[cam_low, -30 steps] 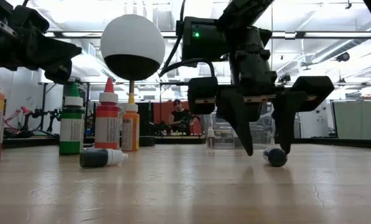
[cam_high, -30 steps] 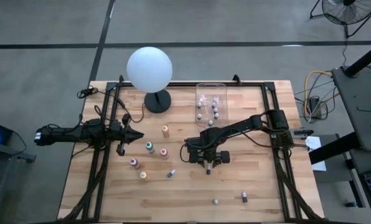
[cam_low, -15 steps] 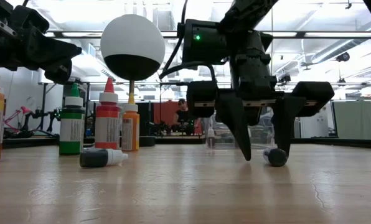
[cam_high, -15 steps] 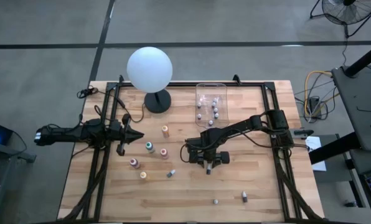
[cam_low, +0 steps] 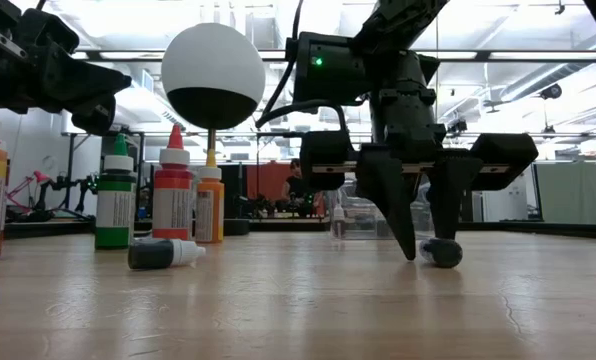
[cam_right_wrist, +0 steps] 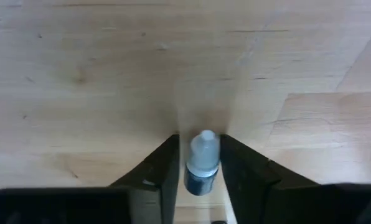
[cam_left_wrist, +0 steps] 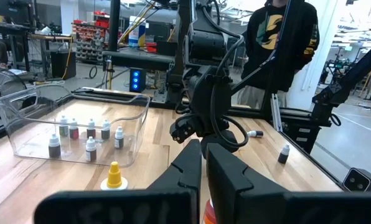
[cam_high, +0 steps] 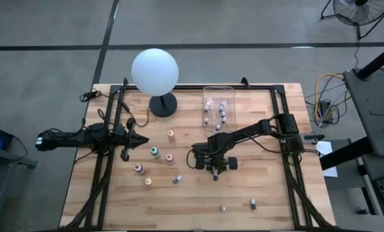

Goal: Pick & Place food coloring
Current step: Put the small black food coloring bottle into the transparent bin

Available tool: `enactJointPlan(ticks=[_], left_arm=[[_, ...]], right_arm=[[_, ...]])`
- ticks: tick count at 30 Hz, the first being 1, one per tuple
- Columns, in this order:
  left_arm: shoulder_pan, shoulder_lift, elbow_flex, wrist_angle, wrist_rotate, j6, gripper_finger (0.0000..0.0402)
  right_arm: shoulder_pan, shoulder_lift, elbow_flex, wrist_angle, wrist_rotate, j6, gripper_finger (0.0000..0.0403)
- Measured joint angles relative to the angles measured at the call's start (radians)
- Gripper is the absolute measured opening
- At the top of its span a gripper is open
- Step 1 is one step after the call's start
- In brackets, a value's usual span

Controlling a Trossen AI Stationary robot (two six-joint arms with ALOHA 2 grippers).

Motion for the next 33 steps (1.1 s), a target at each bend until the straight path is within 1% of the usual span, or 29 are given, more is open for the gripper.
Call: enactJointPlan(ticks=[5, 8, 21, 26, 30, 33], left_arm=[[0.000, 0.000, 0.000, 0.000, 0.000, 0.000, 0.0000], [0.000, 0.000, 0.000, 0.000, 0.000, 0.000, 0.0000], [0.000, 0.000, 0.000, 0.000, 0.000, 0.000, 0.0000], [0.000, 0.000, 0.000, 0.000, 0.000, 0.000, 0.0000], [0.000, 0.000, 0.000, 0.000, 0.000, 0.000, 0.0000], [0.000, 0.000, 0.000, 0.000, 0.000, 0.000, 0.0000]], right_arm=[[0.000, 0.000, -0.004, -0.001, 0.000, -0.025, 0.0055], [0.000, -0.001, -0.004, 0.000, 0.003, -0.045, 0.0042], [0.000, -0.017, 0.030, -0.004, 0.015, -0.172, 0.0052], [-0.007, -0.041, 0.041, -0.015, -0.012, -0.248, 0.0053], [-0.015, -0.073, 0.041, -0.028, -0.009, -0.334, 0.0053], [-0.022, -0.105, 0.041, -0.048, 0.013, -0.407, 0.0053]])
